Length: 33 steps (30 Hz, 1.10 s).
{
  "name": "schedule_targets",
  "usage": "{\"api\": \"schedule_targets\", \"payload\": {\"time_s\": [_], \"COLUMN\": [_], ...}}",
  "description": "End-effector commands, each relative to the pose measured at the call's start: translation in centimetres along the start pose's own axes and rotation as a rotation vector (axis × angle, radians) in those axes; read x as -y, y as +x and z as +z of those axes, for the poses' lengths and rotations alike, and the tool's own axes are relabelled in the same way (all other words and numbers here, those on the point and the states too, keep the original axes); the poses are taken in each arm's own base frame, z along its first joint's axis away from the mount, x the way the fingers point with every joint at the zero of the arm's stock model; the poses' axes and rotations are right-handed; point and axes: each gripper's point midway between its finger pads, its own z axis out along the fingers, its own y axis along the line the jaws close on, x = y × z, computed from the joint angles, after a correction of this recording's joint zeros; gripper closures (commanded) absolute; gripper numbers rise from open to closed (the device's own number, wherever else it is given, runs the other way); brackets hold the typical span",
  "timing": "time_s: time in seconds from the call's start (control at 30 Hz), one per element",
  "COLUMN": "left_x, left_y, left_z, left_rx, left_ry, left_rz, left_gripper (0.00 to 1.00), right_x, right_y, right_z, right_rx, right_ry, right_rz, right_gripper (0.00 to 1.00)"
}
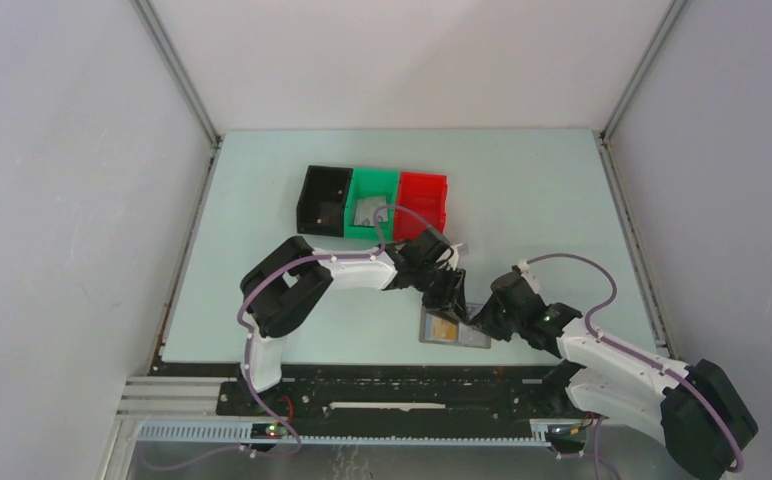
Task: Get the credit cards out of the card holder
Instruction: Remove the credit card from the card holder.
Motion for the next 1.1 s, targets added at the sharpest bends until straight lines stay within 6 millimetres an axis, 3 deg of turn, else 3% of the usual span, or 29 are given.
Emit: {"api": "schedule_targets", "payload": {"time_s": [0.0,0.33,0.77,1.07], "left_x": [-0.4,-0.4,-0.6,-0.6], "left_y": [0.4,0.2,0.3,0.2], "left_z": [0.0,-0.2,-0.1,-0.3], "left_rx": [-0.014,-0.003,-0.008,-0.007], "left_ry": [0.012,0.005,0.001,0.002], "left_rz": [-0.013,-0.010,-0.012,-0.007], "left_gripper": [0.59,0.59,0.59,0.60], "right_x": [-0.1,1.0,1.9,2.0], "right_y": [0.2,-1.6,-0.7,-1.7], "right_z": [0.1,-1.5,0.0,-1.1], "right_rx": [0.002,0.095,0.030,0.087], "right_ry": [-0.008,0.010,0.063,0.052], "right_rz": [0.004,0.024,0.009,0.037], "right_gripper": [0.76,0.76,0.76,0.76]}}
